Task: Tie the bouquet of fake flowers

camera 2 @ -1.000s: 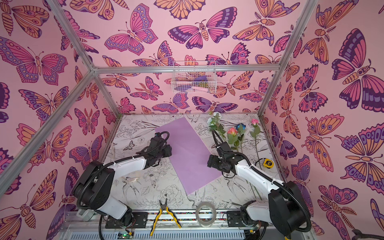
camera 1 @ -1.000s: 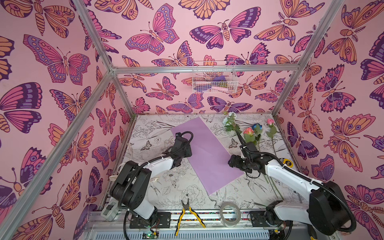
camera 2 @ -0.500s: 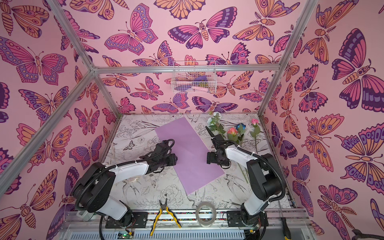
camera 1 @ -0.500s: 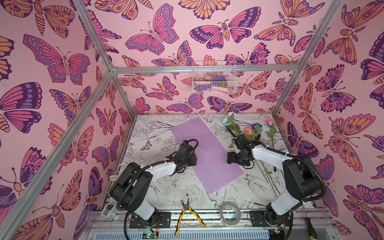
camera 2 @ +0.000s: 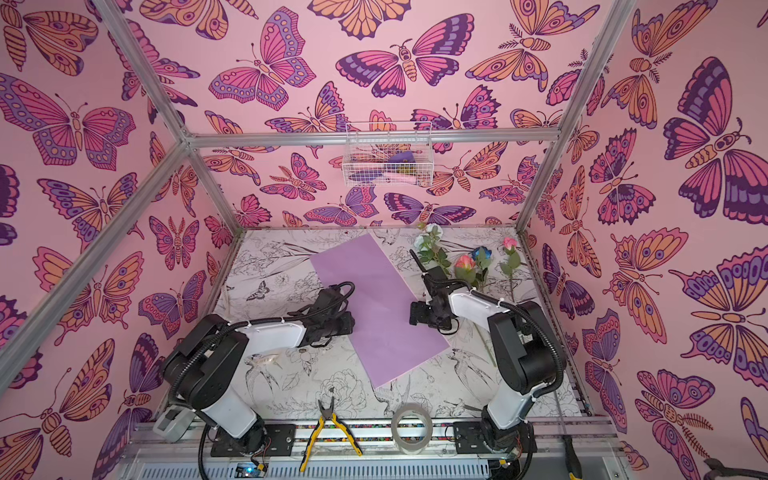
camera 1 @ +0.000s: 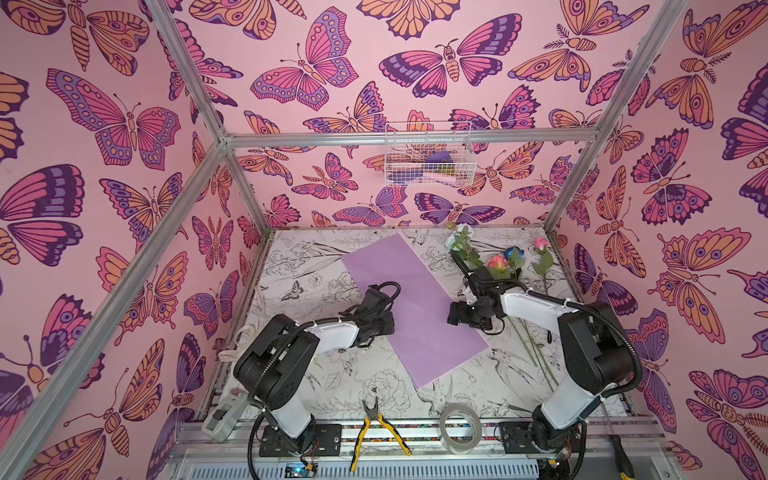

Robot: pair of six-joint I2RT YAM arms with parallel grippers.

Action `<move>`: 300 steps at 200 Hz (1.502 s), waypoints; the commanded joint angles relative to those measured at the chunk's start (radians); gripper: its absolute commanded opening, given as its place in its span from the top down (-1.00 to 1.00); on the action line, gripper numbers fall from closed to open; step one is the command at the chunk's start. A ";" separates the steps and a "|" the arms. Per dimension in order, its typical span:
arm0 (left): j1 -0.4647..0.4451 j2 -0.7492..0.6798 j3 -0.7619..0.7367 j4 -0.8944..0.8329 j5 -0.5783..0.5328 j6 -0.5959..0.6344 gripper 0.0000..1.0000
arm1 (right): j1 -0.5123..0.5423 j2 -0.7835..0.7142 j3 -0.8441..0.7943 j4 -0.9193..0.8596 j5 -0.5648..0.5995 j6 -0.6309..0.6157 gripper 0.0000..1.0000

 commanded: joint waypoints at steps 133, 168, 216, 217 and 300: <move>-0.012 0.012 -0.033 -0.039 -0.010 -0.032 0.42 | 0.006 -0.028 0.056 -0.101 0.076 -0.068 -0.89; -0.011 0.000 -0.036 -0.039 -0.005 -0.042 0.36 | 0.007 0.012 0.073 -0.098 0.128 -0.097 -0.96; -0.012 0.008 -0.039 -0.038 0.007 -0.049 0.35 | 0.007 0.088 0.089 -0.077 0.080 -0.091 -0.94; -0.012 0.008 -0.038 -0.038 0.007 -0.049 0.35 | 0.008 0.088 0.089 -0.076 0.077 -0.089 -0.94; -0.014 0.061 -0.018 -0.038 0.010 -0.055 0.43 | 0.019 0.056 -0.046 0.134 -0.251 0.077 -0.85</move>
